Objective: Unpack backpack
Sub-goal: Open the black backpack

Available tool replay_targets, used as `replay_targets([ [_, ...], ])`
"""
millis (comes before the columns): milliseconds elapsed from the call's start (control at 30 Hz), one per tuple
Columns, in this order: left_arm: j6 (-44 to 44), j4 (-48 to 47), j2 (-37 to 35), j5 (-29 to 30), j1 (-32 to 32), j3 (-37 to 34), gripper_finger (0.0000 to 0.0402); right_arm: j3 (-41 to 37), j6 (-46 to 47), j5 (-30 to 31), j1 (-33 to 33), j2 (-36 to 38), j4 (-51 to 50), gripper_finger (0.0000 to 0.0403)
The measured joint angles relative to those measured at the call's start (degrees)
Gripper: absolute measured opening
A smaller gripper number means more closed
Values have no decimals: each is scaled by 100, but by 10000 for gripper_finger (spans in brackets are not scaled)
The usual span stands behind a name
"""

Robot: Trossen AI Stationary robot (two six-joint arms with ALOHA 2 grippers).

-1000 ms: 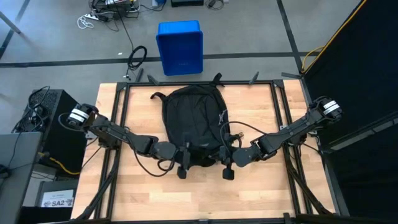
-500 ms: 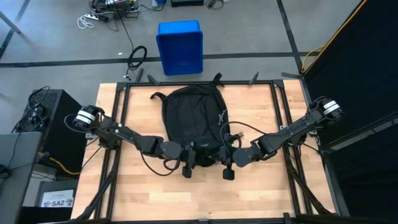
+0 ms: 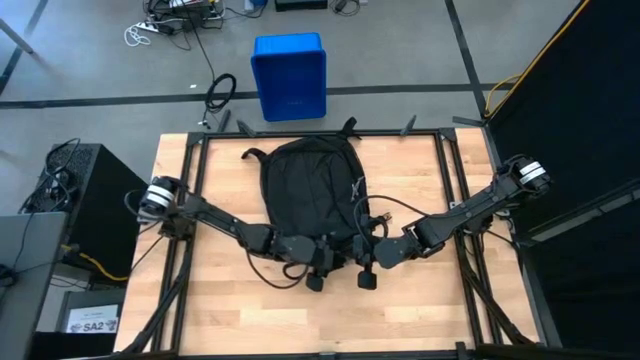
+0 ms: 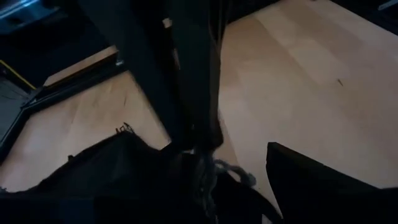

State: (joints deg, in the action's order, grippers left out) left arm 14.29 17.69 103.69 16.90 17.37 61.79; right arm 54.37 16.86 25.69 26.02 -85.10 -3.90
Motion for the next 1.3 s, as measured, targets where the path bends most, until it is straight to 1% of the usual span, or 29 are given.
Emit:
replay_targets([
  [67, 6, 0, -8, 46, -13, 29, 196, 0, 0, -2, 0, 0, -13, 0],
  [133, 33, 11, -31, 230, -13, 41, 178, 0, 2, -2, 20, 0, -15, 0],
  [233, 45, -30, -83, 512, -7, 40, 138, 0, 2, -2, 24, 0, -23, 0],
  [467, 52, -319, -104, 537, -2, 38, 36, 0, 4, -2, 24, 0, -35, 0],
  [533, 220, -343, -104, 541, -2, 38, 11, 0, -2, -4, 24, 0, -46, 0],
  [633, 478, -347, -104, 544, 0, 38, 6, 1, -122, -7, 26, 0, -48, 0],
  [767, 493, -347, -104, 561, 4, 36, 1, 0, -246, 9, 77, 3, -53, 10],
  [867, 493, -347, -104, 576, 4, 34, 0, 0, -358, 20, 215, 92, -158, 33],
  [1033, 496, -338, -104, 623, 4, 34, 0, 4, -496, 324, 445, 138, -328, 95],
  [1200, 498, -156, -104, 732, 5, 34, 0, 4, -253, 565, 443, -162, -687, 165],
  [1300, 498, -156, -104, 744, 7, 87, 0, 4, -304, 763, 378, -443, -725, 204],
])
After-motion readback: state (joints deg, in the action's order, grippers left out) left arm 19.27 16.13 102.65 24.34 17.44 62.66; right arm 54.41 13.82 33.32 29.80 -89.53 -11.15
